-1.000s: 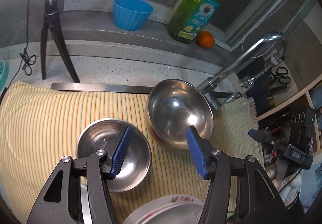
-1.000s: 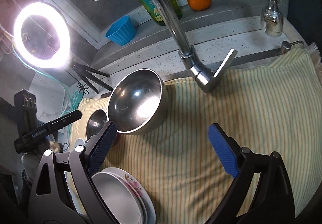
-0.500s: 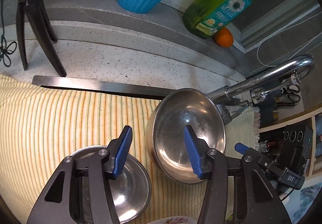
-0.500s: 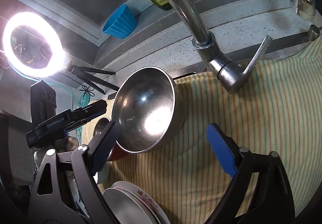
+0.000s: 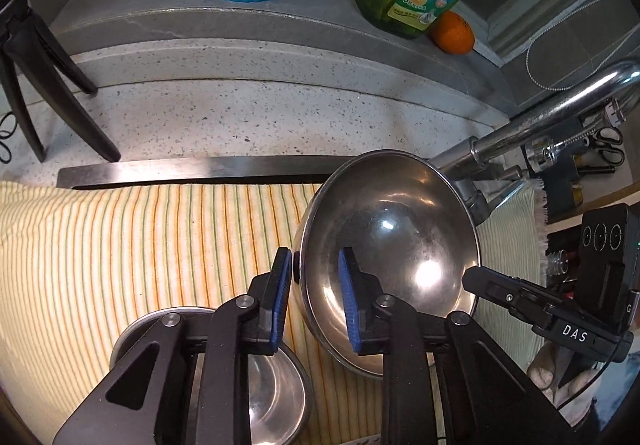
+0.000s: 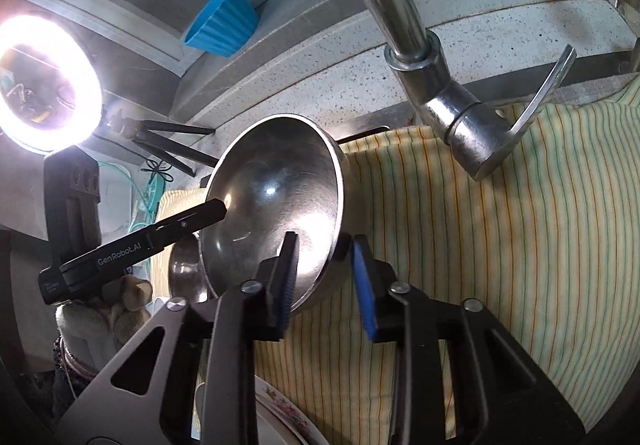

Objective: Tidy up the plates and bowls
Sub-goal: 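Lift the large steel bowl with both grippers and carry it across the cloth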

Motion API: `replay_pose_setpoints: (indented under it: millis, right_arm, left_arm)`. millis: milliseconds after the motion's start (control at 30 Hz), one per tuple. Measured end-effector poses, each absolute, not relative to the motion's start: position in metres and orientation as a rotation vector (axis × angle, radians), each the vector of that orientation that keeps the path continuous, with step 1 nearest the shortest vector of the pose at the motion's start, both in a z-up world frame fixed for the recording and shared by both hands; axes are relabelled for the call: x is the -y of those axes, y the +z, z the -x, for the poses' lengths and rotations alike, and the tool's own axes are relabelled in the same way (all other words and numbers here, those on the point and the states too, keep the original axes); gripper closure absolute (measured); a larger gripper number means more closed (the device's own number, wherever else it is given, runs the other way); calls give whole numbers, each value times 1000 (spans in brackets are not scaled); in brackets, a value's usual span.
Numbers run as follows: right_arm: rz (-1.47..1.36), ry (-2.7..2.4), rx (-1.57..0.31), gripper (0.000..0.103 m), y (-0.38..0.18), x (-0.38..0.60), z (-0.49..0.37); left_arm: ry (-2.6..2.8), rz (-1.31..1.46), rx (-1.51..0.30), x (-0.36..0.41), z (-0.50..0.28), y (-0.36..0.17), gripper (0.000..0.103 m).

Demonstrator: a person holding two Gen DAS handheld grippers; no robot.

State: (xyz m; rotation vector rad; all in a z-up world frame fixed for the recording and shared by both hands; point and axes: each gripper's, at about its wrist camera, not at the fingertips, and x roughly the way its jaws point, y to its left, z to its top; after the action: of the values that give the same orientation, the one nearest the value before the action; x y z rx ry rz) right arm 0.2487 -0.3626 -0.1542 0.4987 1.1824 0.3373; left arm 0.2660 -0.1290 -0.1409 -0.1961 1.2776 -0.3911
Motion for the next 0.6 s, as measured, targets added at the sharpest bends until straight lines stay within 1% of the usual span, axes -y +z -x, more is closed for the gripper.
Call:
replay_pose_setpoints:
  millis: [133, 200, 600]
  right_arm:
    - [-496, 322, -1179, 85, -156, 365, -249]
    - [-504, 319, -1182, 86, -157, 367, -249]
    - [-501, 317, -1165, 86, -150, 364, -243]
  left_arm:
    - [-392, 189, -1277, 129, -267, -141, 83]
    - [-393, 195, -1281, 128, -268, -143, 85]
    - [-397, 233, -1253, 122, -260, -135, 85]
